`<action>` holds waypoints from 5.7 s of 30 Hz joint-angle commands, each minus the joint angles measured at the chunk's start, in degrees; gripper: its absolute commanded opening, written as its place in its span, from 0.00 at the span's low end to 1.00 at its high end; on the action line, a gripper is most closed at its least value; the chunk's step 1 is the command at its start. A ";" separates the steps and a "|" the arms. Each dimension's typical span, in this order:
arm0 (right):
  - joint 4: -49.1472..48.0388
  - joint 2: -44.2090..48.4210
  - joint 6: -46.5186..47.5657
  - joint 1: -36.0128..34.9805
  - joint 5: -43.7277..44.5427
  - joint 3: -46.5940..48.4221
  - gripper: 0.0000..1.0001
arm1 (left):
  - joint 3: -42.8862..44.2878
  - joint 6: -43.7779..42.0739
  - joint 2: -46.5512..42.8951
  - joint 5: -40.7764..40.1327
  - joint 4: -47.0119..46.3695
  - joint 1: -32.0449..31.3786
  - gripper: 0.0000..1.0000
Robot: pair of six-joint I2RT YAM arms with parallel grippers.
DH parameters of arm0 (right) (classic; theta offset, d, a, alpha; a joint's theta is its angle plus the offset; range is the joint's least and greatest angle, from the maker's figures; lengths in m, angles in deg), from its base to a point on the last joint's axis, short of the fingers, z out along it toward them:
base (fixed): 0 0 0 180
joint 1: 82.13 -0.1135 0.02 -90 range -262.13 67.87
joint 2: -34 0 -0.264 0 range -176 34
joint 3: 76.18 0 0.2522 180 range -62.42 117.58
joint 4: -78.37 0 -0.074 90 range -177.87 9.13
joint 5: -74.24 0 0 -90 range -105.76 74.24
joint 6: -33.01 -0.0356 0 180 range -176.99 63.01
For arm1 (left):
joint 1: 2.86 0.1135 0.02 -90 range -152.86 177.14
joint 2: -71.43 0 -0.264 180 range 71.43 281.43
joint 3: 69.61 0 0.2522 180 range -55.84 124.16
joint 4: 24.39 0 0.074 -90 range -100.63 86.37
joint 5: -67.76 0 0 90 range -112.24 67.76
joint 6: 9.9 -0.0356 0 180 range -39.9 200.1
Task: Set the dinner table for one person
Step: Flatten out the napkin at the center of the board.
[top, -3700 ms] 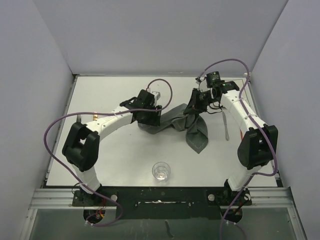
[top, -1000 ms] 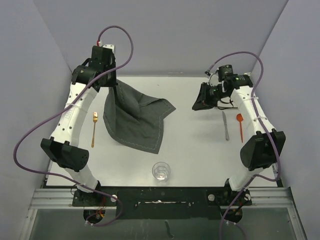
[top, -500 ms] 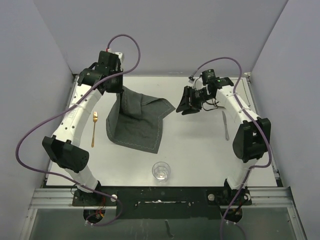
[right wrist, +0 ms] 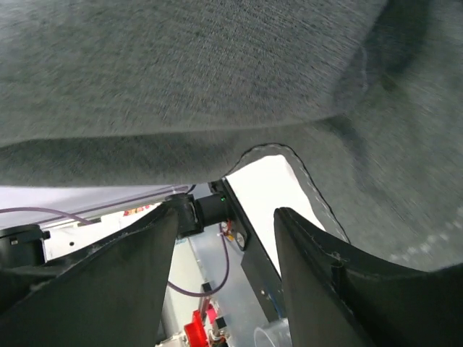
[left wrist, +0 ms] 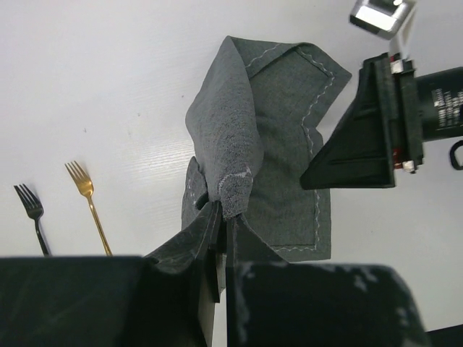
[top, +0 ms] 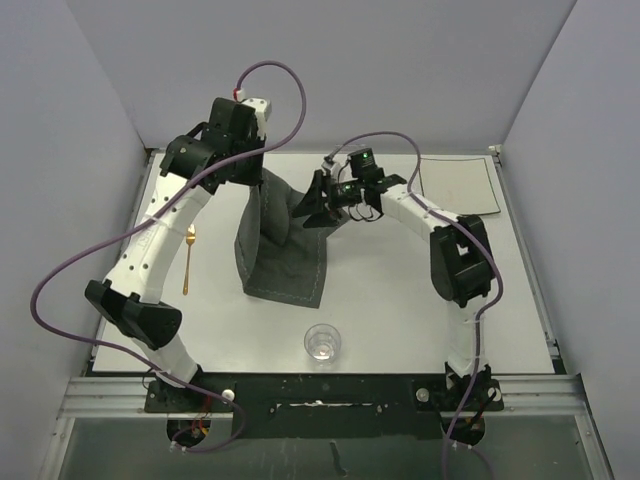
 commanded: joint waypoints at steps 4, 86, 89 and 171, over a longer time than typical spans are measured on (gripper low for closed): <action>-21.50 -3.58 -16.57 -6.00 -0.53 -1.02 0.58 | 3.71 -1.17 -5.16 -1.67 1.34 -0.28 0.00; -33.99 -12.22 -28.64 -10.95 19.63 -2.34 0.00 | -7.19 0.50 -10.85 0.46 -2.05 -2.29 0.00; -33.38 -10.84 -27.72 -10.80 19.28 -2.49 0.00 | -7.34 0.67 -10.96 0.47 -2.35 -2.29 0.00; -32.23 4.31 -22.87 20.62 -1.25 28.85 0.00 | 18.70 -23.57 -0.93 -22.71 -19.27 -5.62 0.00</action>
